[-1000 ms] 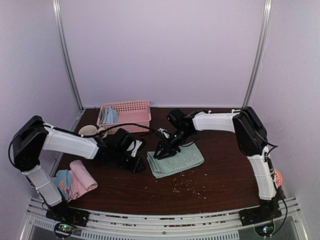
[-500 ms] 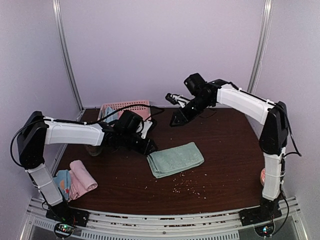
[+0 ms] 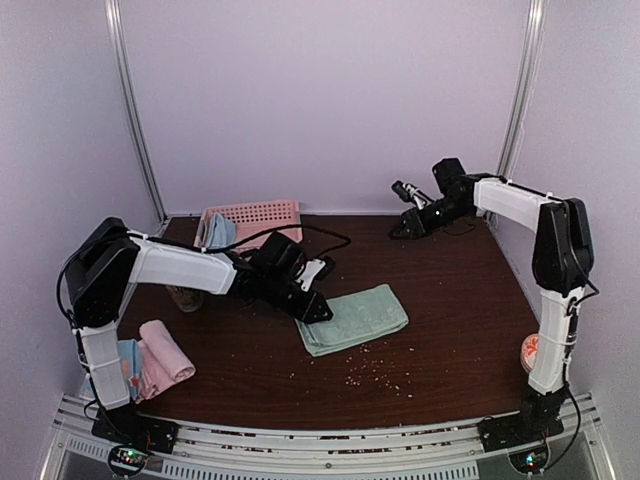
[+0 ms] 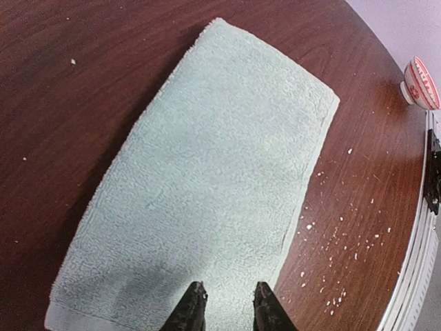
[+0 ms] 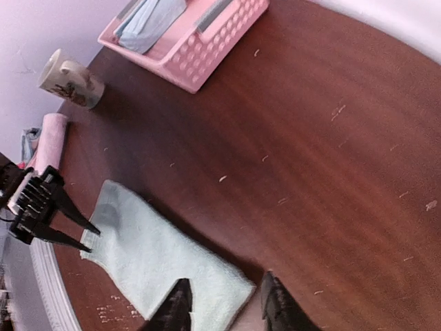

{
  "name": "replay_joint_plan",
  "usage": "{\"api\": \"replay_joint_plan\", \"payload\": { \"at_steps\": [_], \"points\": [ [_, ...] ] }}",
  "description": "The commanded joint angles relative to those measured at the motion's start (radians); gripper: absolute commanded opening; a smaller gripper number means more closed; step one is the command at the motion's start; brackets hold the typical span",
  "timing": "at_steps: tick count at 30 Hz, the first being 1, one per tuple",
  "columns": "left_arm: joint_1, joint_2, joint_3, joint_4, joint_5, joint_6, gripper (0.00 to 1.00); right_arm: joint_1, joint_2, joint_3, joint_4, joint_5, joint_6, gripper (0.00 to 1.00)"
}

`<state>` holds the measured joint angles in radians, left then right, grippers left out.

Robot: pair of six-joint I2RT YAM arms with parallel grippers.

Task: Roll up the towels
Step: Smooth out the towel at the center of the board.

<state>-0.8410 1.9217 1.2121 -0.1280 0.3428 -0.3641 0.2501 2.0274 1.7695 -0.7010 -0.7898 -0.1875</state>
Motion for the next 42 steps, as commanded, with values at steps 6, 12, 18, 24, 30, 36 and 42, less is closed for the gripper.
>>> {"api": "replay_joint_plan", "payload": {
  "at_steps": [6, 12, 18, 24, 30, 36, 42],
  "points": [
    [-0.013, -0.031, -0.117, 0.027, 0.046, 0.007, 0.23, 0.081, 0.079, -0.142, -0.180, -0.173, -0.179, 0.14],
    [-0.013, -0.050, -0.225, 0.031, 0.017, 0.019, 0.22, 0.116, 0.147, -0.178, -0.195, -0.079, -0.203, 0.11],
    [-0.013, -0.042, -0.217, 0.028, 0.008, 0.017, 0.21, 0.118, 0.201, -0.213, -0.167, 0.025, -0.168, 0.04],
    [-0.012, -0.075, -0.135, -0.027, -0.044, 0.049, 0.22, 0.118, 0.166, -0.285, -0.142, 0.077, -0.153, 0.03],
    [0.000, -0.074, -0.031, -0.069, -0.134, 0.074, 0.21, 0.117, 0.076, -0.339, -0.187, 0.068, -0.210, 0.04],
    [0.059, -0.005, 0.001, -0.072, -0.155, 0.047, 0.19, 0.117, -0.054, -0.370, -0.201, 0.009, -0.255, 0.08],
    [0.060, 0.066, 0.004, -0.068, -0.126, 0.068, 0.18, 0.118, -0.062, -0.395, -0.248, -0.035, -0.322, 0.08]
  ]
}}
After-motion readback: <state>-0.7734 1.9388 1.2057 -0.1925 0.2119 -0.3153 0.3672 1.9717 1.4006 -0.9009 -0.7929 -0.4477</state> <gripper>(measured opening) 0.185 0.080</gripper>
